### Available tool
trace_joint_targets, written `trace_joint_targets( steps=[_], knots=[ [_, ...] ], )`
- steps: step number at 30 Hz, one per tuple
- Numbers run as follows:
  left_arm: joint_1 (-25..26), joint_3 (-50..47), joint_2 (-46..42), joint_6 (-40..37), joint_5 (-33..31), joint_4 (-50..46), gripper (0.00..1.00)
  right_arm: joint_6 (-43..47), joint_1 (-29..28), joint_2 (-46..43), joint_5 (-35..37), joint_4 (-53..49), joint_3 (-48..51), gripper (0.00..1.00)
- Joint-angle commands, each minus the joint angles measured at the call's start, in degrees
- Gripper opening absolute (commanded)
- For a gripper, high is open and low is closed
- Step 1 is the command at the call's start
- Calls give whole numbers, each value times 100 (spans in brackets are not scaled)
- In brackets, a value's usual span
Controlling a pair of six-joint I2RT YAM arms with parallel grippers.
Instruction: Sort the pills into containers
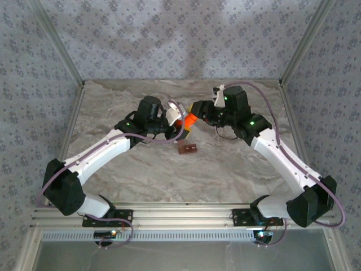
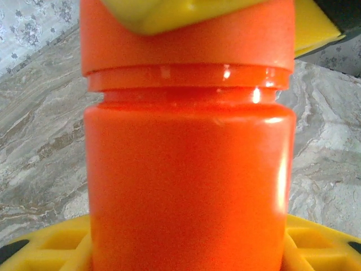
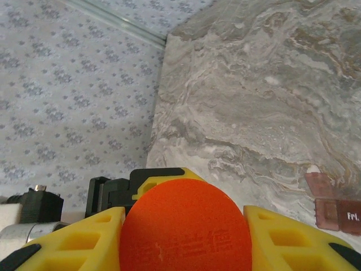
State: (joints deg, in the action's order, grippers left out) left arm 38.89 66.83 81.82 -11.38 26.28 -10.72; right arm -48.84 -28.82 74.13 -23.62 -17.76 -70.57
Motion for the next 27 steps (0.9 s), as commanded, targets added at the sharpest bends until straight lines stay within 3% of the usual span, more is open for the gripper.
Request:
trace_joint_targets(
  steps=[1, 3, 8, 13, 17, 19, 21, 25, 27],
  knots=[
    [17, 208, -70, -124, 175, 133, 0, 730, 376, -105, -479, 551, 548, 36],
    [13, 218, -95, -134, 176, 86, 0, 1164, 615, -83, -691, 787, 763, 33],
    [9, 184, -169, -168, 170, 18, 0, 1922, 992, -14, -1623, 2547, 1630, 37],
    [8, 181, -168, -152, 178, -2, 0, 1663, 1067, 244, -2494, 3784, 1936, 38],
    [12, 164, -178, -131, 162, 18, 0, 1363, 1062, 206, -2339, 3805, 1928, 47],
    [11, 160, -178, -131, 149, 20, 0, 1007, 1120, 123, -2161, 3645, 1880, 66],
    [13, 147, -170, -136, 151, 10, 0, 470, 1233, -50, -1881, 3411, 1817, 77],
    [12, 129, -154, -170, 150, -8, 0, -507, 1493, -593, -1347, 3193, 1805, 82],
    [12, 129, -153, -177, 142, 11, 0, -545, 1506, -776, -1057, 2393, 1549, 82]
  ],
)
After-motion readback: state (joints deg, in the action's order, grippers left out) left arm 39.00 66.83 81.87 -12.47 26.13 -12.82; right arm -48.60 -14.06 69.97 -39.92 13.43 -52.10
